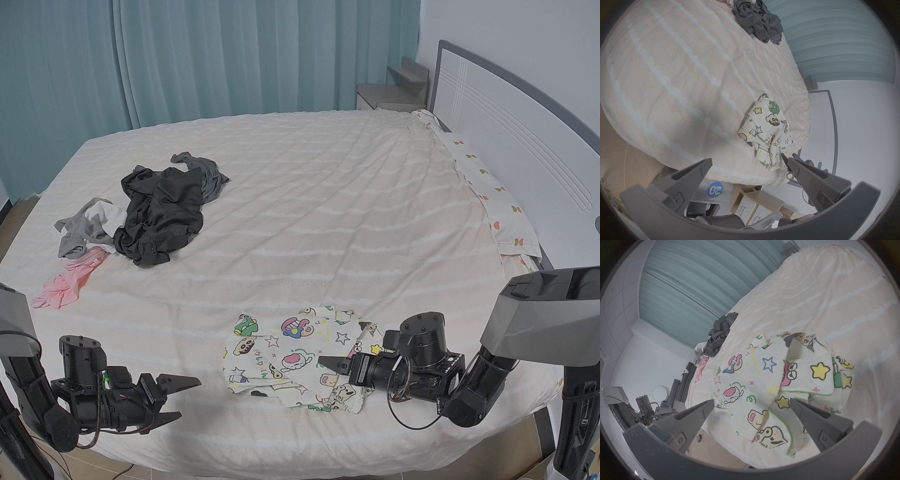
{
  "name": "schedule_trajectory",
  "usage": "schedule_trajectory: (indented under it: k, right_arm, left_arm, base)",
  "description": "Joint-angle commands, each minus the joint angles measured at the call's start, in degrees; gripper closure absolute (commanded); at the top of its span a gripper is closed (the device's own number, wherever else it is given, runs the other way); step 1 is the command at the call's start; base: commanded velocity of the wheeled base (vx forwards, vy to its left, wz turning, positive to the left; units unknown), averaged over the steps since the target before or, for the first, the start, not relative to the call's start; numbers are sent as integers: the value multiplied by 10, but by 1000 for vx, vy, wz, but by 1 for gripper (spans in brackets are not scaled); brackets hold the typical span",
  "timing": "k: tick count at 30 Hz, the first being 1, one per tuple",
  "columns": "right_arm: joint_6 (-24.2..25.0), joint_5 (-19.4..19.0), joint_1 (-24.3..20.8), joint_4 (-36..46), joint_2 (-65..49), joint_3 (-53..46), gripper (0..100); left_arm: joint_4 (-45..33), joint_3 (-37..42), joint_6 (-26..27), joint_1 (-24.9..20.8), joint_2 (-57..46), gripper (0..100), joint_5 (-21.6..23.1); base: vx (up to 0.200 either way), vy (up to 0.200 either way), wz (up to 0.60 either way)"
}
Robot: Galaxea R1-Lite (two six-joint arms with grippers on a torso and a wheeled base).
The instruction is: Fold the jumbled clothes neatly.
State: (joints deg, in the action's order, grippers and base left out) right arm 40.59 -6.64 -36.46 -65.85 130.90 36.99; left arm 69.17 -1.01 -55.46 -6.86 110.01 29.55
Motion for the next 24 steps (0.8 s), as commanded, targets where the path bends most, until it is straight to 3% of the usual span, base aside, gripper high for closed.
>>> schedule_trajectory:
  k: [1,20,21,24]
  right_arm:
    - [-1,0,-6,0,24,23,0]
    - [-2,1,-14,44,54,92,0]
    - [-1,1,-14,44,53,91,100]
    - [-1,3,-14,42,49,86,100]
  left_arm:
    - [0,7,0,0,3,0,0]
    - [0,7,2,0,3,0,0]
    - [0,7,2,0,4,0,0]
    - [0,7,2,-1,4,0,0]
  base:
    - [0,0,0]
    - [0,0,0]
    - [0,0,0]
    - [0,0,0]
